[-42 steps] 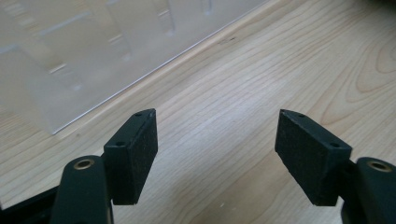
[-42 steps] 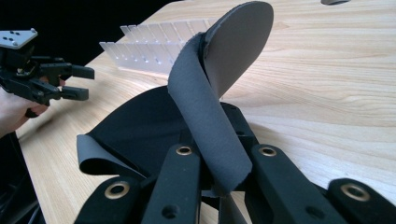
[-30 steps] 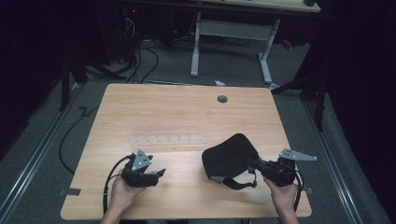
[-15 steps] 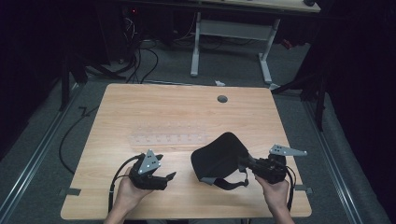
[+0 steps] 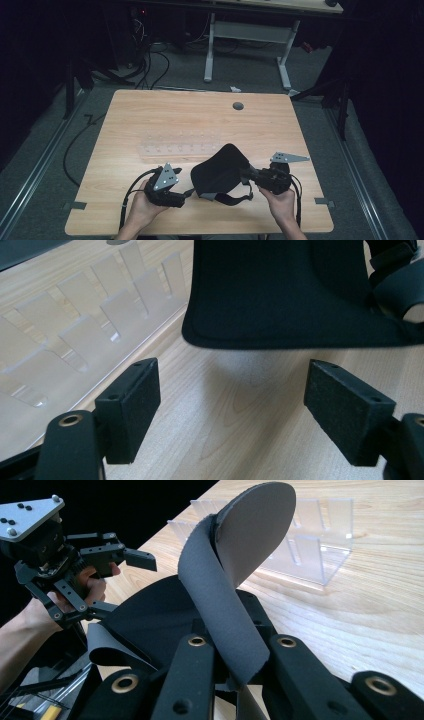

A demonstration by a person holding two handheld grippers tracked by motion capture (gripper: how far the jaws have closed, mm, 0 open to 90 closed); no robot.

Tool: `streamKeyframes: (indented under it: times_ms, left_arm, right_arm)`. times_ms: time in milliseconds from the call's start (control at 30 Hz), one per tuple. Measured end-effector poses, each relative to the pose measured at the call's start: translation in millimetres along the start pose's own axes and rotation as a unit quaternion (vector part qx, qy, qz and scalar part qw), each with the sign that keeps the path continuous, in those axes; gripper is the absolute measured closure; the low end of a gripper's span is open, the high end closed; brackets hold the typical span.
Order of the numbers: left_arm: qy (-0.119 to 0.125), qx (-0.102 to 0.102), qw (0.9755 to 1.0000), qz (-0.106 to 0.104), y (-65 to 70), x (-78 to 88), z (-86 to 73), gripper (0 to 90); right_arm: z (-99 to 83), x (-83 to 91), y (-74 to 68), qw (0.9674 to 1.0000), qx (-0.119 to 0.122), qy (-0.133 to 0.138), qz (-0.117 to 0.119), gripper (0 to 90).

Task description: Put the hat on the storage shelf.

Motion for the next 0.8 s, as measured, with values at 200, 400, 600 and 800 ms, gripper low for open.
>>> streamKeyframes:
  times_ms: [200, 400, 600, 800]
  left_arm:
    - [0.0, -0.003, 1.0, 0.0, -0.8, 0.2, 0.2, 24.7]
    - [-0.003, -0.014, 0.9999, 0.003, -0.9, -0.7, -1.9, 26.4]
    - [-0.001, -0.013, 0.9999, 0.003, -2.7, 1.6, -0.5, 28.7]
    - [-0.001, -0.021, 0.9998, -0.004, 2.5, -0.1, 0.3, 35.3]
  right_arm:
    - [6.5, -10.4, -5.9, 0.9999, 0.009, -0.013, -0.003, 85.8]
    - [13.6, -23.8, -14.8, 0.9994, 0.02, -0.027, -0.002, 85.8]
    - [16.1, -27.5, -18.2, 0.9993, 0.024, -0.029, 0.003, 85.7]
    - [17.3, -35.1, -26.7, 0.9988, 0.028, -0.03, 0.026, 85.6]
Point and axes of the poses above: each handheld gripper's, and its own axes: x roughly backward along the jaws, z roughly out of its top, y roughly to its right, the point moved 6 cm from there along -x, roughly forward along the jaws, and after that the axes turned 7 degrees about -y, right-handed, at the moved point
